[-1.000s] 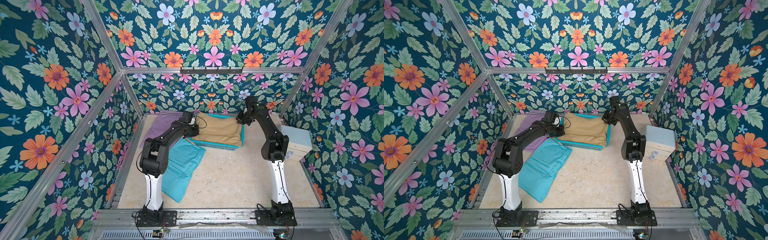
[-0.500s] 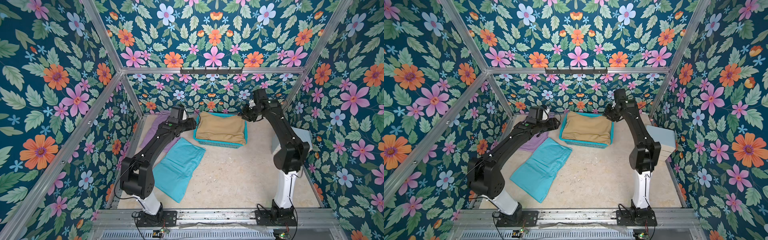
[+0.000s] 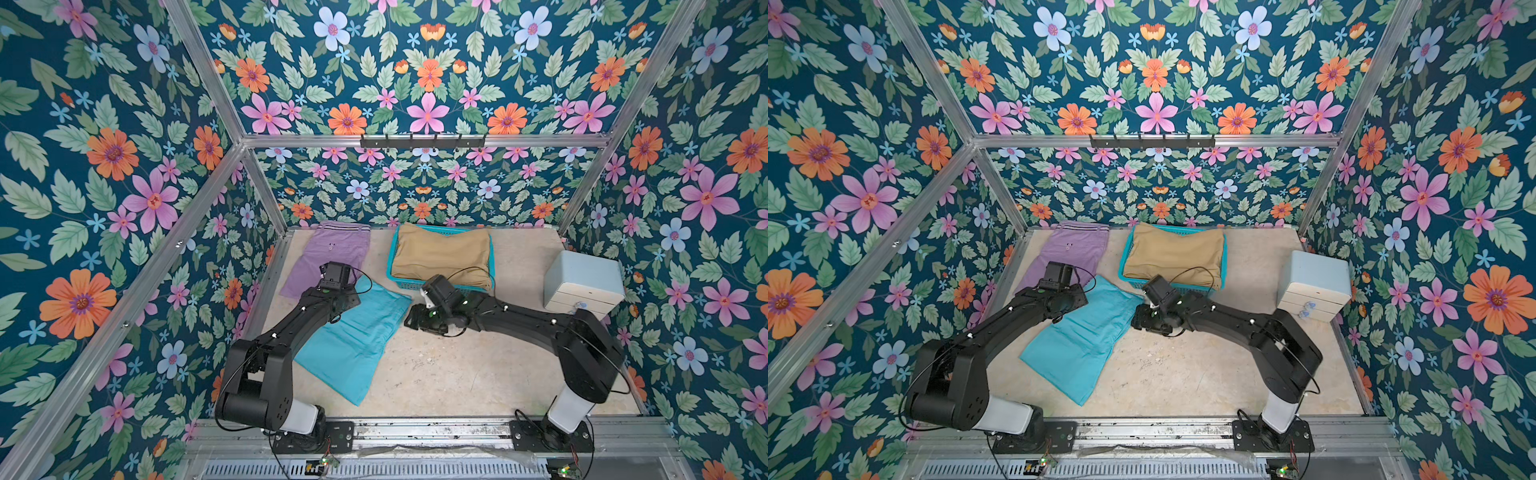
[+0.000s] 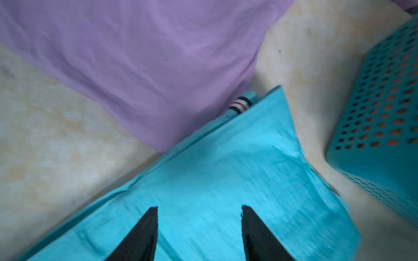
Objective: Put the folded long pants in the basket
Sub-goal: Adjust the basket at the center of the board.
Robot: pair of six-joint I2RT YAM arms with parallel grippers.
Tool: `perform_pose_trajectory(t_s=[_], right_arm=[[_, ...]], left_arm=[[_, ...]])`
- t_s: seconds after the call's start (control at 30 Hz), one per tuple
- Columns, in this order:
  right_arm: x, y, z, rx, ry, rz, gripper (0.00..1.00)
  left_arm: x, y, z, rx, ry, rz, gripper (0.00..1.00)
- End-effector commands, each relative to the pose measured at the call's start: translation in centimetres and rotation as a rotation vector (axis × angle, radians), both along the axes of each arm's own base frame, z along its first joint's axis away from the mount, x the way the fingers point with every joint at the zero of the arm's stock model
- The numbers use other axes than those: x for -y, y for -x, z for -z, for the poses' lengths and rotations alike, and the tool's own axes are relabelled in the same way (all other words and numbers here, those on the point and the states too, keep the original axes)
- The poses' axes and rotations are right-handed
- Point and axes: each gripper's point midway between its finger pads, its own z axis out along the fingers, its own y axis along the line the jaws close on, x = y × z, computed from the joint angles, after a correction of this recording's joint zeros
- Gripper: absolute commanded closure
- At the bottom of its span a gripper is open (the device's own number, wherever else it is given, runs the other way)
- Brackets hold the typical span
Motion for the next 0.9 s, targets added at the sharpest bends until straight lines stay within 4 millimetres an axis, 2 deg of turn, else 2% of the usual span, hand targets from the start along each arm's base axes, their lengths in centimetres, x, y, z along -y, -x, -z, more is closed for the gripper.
perform_pose_trajectory(t_s=[0.0,0.17,0.23,0.3,0.37,0.43,0.5,0.53,0.6,0.7,0.77,0.87], right_arm=[[-4.8,-0.5,-0.6,0.025,-0.161,0.045,0.37],[-7.0,0.3,2.3,-0.076,-0.221,0.074,0.36],[-7.2,0.3,3.6,-0.102,-0.215,0.081,0.39],[-7.5,0.5,4.4,-0.116,-0.218,0.076,0.47],[-7.8,0.9,5.0,-0.143,-0.226,0.056,0.67],[-7.1,1.4,5.4,-0.166,-0.189,0.032,0.80],[-4.8,2.1,5.6,-0.178,-0.113,-0.003,0.85],[-3.1,2.5,5.5,-0.189,-0.073,-0.032,0.88],[1.3,3.1,5.2,-0.236,-0.010,-0.070,0.90],[9.2,4.5,5.6,-0.362,0.082,-0.077,0.89],[13.6,4.1,6.0,-0.397,0.146,-0.012,0.73],[18.3,1.8,5.8,-0.343,0.255,0.122,0.59]], left_arm=[[-2.7,-0.1,-0.3,0.046,-0.041,-0.131,0.36],[-3.9,0.3,-1.5,0.103,-0.029,-0.180,0.34],[-4.0,0.3,-1.8,0.110,-0.026,-0.182,0.34],[-3.9,0.3,-1.9,0.117,-0.018,-0.181,0.34],[-3.5,0.3,-1.8,0.124,0.003,-0.167,0.34],[-3.1,0.3,-1.5,0.116,0.021,-0.151,0.34],[-2.5,0.2,-1.3,0.105,0.049,-0.127,0.34],[-1.8,0.1,-1.2,0.101,0.075,-0.104,0.34],[-0.6,0.1,-1.1,0.104,0.134,-0.063,0.35],[1.7,0.8,-0.3,0.105,0.261,-0.002,0.35],[3.0,1.8,0.7,0.071,0.307,0.033,0.35],[4.8,4.2,2.8,0.020,0.337,0.091,0.34]])
